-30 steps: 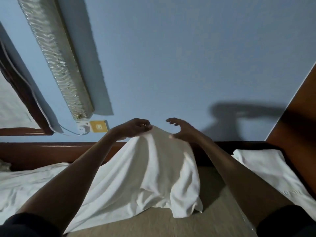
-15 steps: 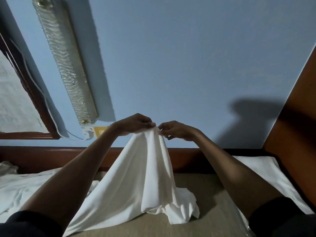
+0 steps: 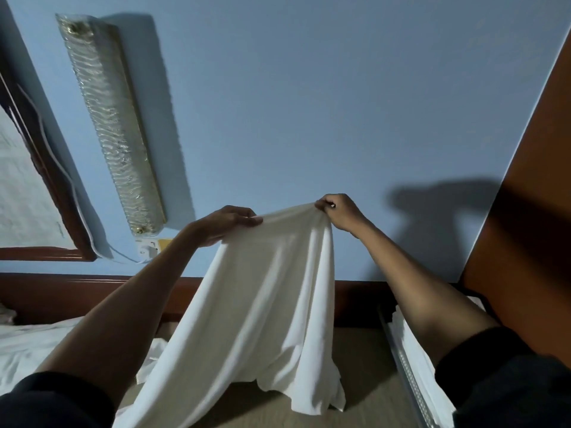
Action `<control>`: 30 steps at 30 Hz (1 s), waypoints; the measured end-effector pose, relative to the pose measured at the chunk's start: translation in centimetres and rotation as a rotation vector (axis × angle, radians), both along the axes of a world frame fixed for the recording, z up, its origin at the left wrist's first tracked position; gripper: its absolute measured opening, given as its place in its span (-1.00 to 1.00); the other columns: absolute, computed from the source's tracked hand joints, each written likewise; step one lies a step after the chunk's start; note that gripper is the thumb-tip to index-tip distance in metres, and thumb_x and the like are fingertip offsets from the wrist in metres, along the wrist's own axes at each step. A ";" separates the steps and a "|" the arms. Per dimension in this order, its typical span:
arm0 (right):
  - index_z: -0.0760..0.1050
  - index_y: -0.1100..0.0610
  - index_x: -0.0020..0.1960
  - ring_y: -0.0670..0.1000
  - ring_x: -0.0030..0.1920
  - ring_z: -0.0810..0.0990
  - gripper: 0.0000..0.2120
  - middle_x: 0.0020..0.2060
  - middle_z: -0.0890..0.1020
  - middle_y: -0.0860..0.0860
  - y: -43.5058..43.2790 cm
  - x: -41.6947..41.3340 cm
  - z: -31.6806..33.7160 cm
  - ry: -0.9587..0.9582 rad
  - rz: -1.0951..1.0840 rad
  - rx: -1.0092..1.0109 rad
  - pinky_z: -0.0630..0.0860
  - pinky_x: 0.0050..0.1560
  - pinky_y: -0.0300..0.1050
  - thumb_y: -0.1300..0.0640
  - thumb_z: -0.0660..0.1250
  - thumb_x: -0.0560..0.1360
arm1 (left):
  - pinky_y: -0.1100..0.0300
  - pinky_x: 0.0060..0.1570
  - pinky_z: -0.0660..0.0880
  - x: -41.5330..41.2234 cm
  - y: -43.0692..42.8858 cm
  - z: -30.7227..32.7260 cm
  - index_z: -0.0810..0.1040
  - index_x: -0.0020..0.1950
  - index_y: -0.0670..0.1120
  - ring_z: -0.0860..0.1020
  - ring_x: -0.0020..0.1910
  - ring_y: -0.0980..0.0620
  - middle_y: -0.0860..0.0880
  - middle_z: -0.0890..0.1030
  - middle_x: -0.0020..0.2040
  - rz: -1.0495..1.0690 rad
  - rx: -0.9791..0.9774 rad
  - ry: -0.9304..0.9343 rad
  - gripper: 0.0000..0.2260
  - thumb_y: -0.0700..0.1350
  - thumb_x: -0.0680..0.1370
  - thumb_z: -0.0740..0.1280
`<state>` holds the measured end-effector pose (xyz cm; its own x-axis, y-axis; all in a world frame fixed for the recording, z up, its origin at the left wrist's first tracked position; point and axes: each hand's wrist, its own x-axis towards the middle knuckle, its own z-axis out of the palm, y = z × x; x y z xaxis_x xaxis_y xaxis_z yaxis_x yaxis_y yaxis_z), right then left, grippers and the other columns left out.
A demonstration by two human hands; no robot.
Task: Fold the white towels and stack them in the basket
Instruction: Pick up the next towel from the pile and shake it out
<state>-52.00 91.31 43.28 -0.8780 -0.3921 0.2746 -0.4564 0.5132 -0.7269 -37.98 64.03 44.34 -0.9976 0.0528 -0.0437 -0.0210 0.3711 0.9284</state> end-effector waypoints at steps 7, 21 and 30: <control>0.59 0.07 0.14 0.11 0.18 0.53 -0.84 0.14 0.61 0.03 0.3 0.3 0.9 0.261 -0.077 0.320 0.47 0.09 -0.03 0.11 0.29 0.61 | 0.34 -0.44 0.34 0.6 -1.2 1.5 0.63 -0.14 -0.13 0.48 -0.40 0.13 0.03 0.56 -0.32 0.042 -0.139 0.087 -0.79 -0.01 0.57 0.47; 0.53 0.16 -0.04 -0.06 -0.03 0.55 -0.69 -0.10 0.55 0.02 -3.0 3.3 2.9 -0.320 0.479 -0.100 0.57 0.16 -0.10 -0.08 0.28 0.66 | 0.25 -0.34 0.30 -0.6 0.1 3.8 0.70 -0.23 -0.04 0.44 -0.35 0.10 0.04 0.54 -0.32 -0.005 -0.231 0.062 -0.74 0.13 0.50 0.51; 0.43 0.21 -0.15 0.01 -0.24 0.36 -0.70 -0.30 0.41 0.02 -0.7 -0.7 3.4 -0.039 -0.137 -0.281 0.27 -0.25 -0.12 0.02 0.28 0.65 | 0.12 -0.11 0.53 -0.1 -1.6 3.1 0.72 0.00 -0.24 0.63 -0.14 -0.07 -0.18 0.71 -0.08 0.001 -0.098 0.008 -0.59 0.12 0.47 0.52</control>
<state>-52.73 90.57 46.63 -0.9293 -0.1832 0.3207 -0.3662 0.3448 -0.8643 -38.09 62.47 47.43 -0.9980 0.0477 -0.0404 -0.0140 0.4599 0.8879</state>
